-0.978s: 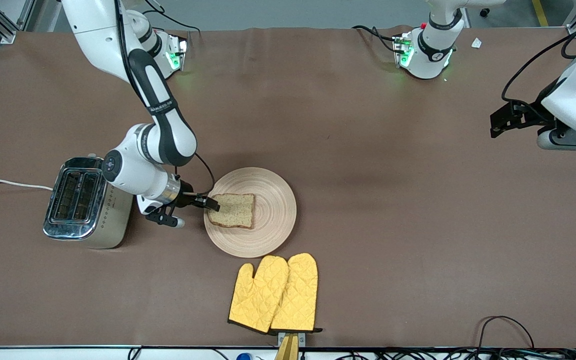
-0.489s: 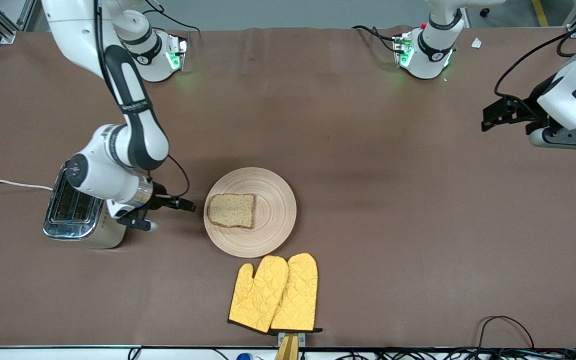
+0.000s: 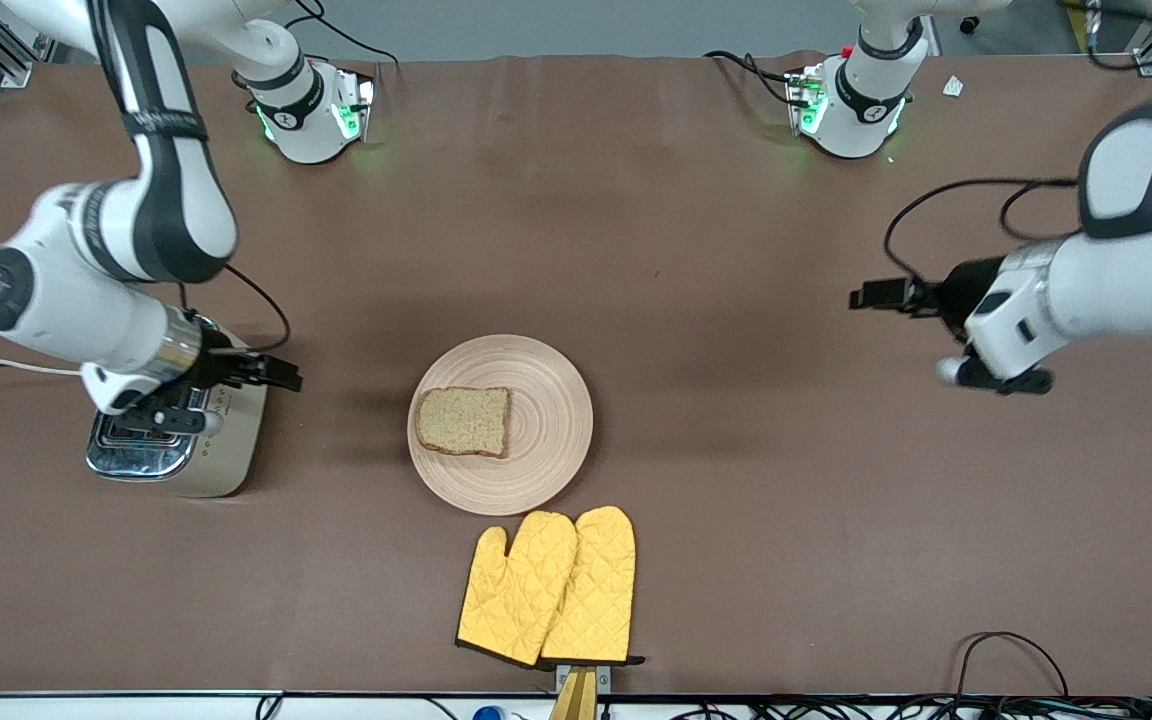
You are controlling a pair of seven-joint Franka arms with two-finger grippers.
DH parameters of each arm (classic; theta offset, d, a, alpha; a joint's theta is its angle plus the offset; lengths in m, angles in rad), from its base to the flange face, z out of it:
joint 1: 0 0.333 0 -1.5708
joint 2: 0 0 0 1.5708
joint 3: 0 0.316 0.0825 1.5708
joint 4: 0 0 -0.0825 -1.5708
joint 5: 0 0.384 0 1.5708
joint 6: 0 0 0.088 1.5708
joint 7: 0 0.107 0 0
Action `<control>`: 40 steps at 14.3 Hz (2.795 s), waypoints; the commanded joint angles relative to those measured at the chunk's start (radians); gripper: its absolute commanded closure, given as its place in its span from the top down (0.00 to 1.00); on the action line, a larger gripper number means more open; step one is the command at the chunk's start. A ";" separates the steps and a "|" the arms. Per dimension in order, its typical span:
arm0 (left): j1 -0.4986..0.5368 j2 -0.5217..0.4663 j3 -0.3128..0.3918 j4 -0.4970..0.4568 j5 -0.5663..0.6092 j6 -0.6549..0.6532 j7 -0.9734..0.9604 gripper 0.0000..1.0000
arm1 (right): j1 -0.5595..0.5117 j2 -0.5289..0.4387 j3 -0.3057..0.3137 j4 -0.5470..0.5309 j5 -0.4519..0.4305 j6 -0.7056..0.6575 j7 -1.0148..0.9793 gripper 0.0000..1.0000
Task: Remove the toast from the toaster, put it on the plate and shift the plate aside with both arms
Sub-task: 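Withdraw the right gripper while the left gripper reaches the plate rim, then grasp the wooden plate rim with the left gripper, then slide the plate with toast away from the toaster using the left gripper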
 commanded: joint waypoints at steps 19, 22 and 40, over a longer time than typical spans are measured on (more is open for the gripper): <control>-0.289 0.592 -0.234 0.026 -0.566 0.892 0.088 1.00 | -0.005 -0.368 -0.081 0.224 -0.386 -0.518 -0.040 1.00; -0.314 0.640 -0.234 0.075 -0.612 0.893 0.088 1.00 | 0.000 -0.361 -0.078 0.227 -0.388 -0.514 -0.038 1.00; -0.280 0.582 -0.225 0.092 -0.450 0.872 0.055 0.00 | -0.055 -0.355 -0.090 0.218 -0.375 -0.498 -0.037 1.00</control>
